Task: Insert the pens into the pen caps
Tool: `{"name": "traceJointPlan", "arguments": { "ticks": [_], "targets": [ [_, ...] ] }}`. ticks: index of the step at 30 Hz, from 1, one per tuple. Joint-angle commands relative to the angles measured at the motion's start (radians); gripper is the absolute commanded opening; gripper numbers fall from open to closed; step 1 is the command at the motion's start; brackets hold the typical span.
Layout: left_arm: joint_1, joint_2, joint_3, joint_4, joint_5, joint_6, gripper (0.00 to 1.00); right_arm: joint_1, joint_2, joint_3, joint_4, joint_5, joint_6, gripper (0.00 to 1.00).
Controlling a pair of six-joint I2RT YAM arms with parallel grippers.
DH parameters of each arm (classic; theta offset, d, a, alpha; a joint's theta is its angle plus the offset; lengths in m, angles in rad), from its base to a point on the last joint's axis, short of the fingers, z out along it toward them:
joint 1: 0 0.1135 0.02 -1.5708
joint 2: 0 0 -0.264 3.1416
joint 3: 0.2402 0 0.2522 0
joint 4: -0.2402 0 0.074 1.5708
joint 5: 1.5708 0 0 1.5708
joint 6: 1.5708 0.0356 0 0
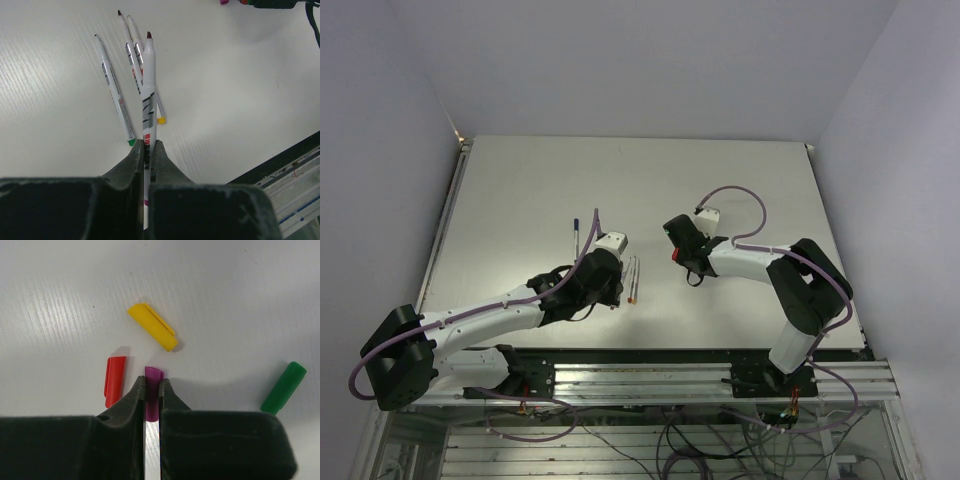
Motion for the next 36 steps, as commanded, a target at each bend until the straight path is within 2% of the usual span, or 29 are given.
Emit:
{"name": "traceJointPlan", "arguments": {
  "ticks": [1,10,21,30,36],
  "targets": [
    [-0.006,-0.001,0.007,0.029,0.011,-0.013,0.07,0.001,0.034,-0.038,-0.087,-0.056,0.026,0.0],
    [-0.006,-0.006,0.003,0.036,0.021,-0.004,0.07,0.005,-0.087,-0.043,-0.085,-0.032,0.005,0.0],
    [-0.006,-0.001,0.032,0.037,0.008,0.013,0.07,0.035,-0.365,-0.056,-0.045,-0.002,-0.077,0.0],
    [-0.007,-0.018,0.024,0.079,0.024,0.027,0.07,0.035,-0.57,-0.167,0.12,0.002,-0.171,0.0],
    [-0.006,-0.042,-0.013,0.164,0.067,0.03,0.07,0.035,-0.699,-0.257,0.252,0.028,-0.238,0.0]
  ]
}}
